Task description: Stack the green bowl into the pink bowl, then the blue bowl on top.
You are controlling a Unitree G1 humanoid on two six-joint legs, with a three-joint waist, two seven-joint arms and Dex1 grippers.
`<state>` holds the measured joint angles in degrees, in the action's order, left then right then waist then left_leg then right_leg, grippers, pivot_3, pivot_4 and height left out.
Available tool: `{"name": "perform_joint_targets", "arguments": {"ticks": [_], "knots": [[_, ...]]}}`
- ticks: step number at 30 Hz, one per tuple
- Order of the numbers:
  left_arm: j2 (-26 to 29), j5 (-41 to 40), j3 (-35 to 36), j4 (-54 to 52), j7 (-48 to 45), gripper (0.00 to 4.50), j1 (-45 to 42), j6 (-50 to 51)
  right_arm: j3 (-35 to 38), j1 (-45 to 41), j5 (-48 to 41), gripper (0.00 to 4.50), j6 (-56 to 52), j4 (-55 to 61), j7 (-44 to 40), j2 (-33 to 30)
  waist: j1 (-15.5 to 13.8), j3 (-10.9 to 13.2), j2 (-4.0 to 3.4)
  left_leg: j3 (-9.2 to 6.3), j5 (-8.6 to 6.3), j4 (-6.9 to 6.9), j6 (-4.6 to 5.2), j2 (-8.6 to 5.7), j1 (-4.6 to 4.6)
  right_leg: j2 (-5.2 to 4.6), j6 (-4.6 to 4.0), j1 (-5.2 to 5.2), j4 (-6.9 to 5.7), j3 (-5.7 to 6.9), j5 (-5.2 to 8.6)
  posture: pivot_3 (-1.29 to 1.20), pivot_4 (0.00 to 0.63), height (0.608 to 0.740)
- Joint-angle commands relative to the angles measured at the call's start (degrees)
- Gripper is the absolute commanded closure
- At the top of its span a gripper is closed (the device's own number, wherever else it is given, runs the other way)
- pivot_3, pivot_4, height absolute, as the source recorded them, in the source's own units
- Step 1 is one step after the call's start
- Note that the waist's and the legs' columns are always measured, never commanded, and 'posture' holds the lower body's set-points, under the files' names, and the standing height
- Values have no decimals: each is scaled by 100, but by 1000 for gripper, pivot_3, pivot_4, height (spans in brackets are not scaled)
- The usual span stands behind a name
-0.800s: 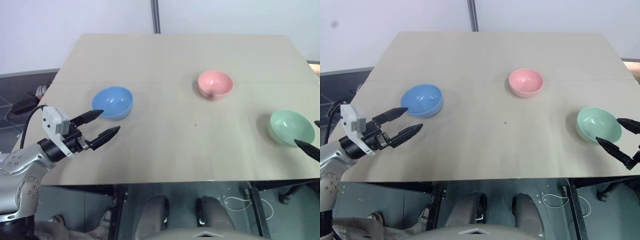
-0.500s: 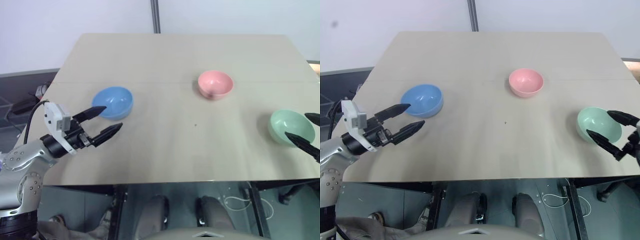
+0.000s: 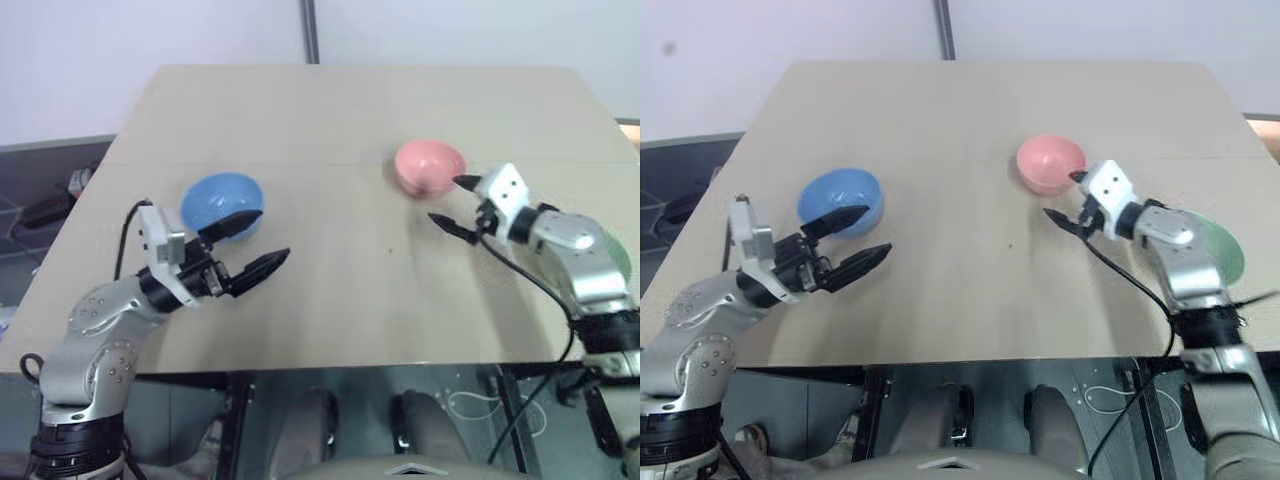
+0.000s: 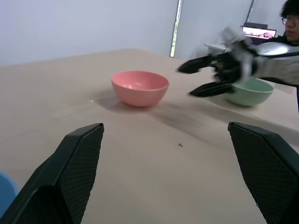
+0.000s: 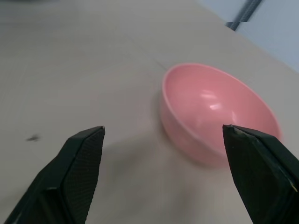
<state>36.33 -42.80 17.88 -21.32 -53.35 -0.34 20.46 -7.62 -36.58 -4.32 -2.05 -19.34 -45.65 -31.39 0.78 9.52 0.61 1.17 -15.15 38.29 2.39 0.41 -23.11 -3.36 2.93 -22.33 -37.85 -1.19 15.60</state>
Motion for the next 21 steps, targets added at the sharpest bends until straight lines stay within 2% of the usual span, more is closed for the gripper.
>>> {"name": "perform_joint_targets", "arguments": {"ticks": [1,2,4,11,12,15,17,19,21], "knots": [[-38,-89,99,-519,165,0,155,-33,-281,-684,609,129,951,-1448,105,122,-9,-1,1,-2,0,0,0,-5,-12,-5,0,-8,0,2,0,0,150,740],[-53,-98,107,-623,230,0,213,-30,-352,-873,727,129,1169,-1858,123,174,-8,0,1,-1,1,4,0,-6,-29,-7,1,-27,-2,4,-1,0,150,740],[-84,-156,156,-802,362,0,325,-9,-421,-1199,884,1066,1510,-2523,153,270,-8,-1,1,-6,2,15,-1,-10,-68,-12,3,-59,-4,11,-2,0,150,740],[-112,-213,298,-1084,604,0,649,-42,-582,-1761,1389,4241,2459,-3565,297,336,39,0,-1,1,3,12,-3,-8,-67,-6,3,-69,-15,18,-2,0,150,740],[-112,-218,304,-1102,621,0,679,-46,-600,-1792,1459,4450,2569,-3573,348,325,41,-1,-1,1,4,12,-5,-7,-62,-4,3,-69,-19,17,-2,0,150,740],[-121,-205,302,-1130,677,0,742,-66,-607,-1764,1557,4450,2767,-3278,315,256,43,0,-2,-1,6,12,-8,-3,-60,1,2,-68,-23,17,-2,0,150,740],[-139,-181,275,-1118,718,0,735,-74,-499,-1555,1309,4450,2553,-2628,-14,222,35,1,-2,-1,6,12,-9,-4,-62,1,2,-70,-27,16,-3,0,150,740],[-148,-155,231,-1095,737,0,705,-80,-440,-1030,813,4450,1855,-1275,-635,124,5,0,-2,-4,7,12,-9,-3,-63,0,2,-71,-27,17,-3,0,150,740],[-143,-156,189,-1056,759,0,607,-62,-500,-296,558,4450,703,442,-1040,-123,-20,-1,-2,-19,6,11,-9,-1,-74,-4,2,-69,-20,15,-2,0,150,740]]}}
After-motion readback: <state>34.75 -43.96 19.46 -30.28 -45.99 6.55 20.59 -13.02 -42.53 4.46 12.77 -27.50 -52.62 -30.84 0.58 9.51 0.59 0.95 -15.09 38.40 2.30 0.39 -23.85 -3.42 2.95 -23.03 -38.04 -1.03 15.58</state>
